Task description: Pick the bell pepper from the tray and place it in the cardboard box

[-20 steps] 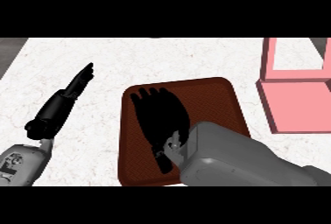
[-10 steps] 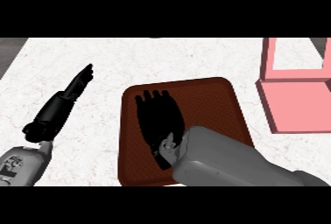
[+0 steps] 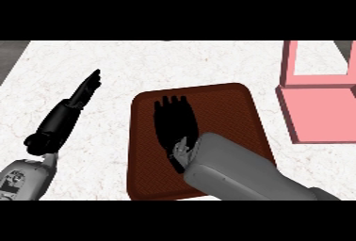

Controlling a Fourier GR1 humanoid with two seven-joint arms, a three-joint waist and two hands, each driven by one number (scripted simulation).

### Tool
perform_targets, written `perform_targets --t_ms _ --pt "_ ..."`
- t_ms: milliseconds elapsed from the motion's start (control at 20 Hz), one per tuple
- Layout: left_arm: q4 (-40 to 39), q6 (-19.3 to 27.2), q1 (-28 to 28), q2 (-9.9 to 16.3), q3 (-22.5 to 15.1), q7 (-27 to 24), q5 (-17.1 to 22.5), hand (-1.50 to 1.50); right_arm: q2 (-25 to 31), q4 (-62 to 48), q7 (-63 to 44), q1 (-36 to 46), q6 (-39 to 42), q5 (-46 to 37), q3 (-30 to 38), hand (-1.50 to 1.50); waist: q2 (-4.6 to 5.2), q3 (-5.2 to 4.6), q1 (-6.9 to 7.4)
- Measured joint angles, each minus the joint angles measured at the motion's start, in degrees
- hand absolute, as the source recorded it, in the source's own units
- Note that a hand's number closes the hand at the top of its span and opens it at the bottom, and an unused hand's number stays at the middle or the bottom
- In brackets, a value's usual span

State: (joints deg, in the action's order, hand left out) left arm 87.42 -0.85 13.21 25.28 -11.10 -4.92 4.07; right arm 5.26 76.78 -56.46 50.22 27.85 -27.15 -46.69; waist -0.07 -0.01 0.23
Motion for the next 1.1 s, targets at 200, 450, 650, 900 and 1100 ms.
perform_targets --t_ms 200,450,650,900,1100 --pt "-0.38 -0.81 -0.3 -0.91 0.41 -0.22 -1.15 0.0 -0.92 -1.97 1.57 -1.66 0.63 -3.5 1.2 -1.5 0.03 0.01 -0.05" --pt "0.8 -2.52 -0.35 -1.18 2.55 1.03 -1.59 0.0 -3.05 -4.12 4.05 -4.08 1.6 -7.28 3.19 -1.5 0.04 0.01 0.0" --pt "1.6 -3.26 -0.26 -2.31 3.21 1.82 -2.67 0.0 -3.46 -4.16 5.55 -6.22 2.51 -10.08 4.73 -1.5 0.04 0.01 -0.06" --pt "-0.42 -3.31 -0.39 -4.52 3.38 0.46 -4.79 0.0 -4.09 -5.52 6.07 -8.59 2.38 -14.42 4.99 -1.5 0.06 0.01 -0.1" --pt "-1.65 -4.51 0.19 -5.14 4.72 -0.51 -5.51 0.0 -4.4 -7.83 8.05 -8.83 2.65 -17.32 7.42 -1.5 0.09 0.01 -0.07"
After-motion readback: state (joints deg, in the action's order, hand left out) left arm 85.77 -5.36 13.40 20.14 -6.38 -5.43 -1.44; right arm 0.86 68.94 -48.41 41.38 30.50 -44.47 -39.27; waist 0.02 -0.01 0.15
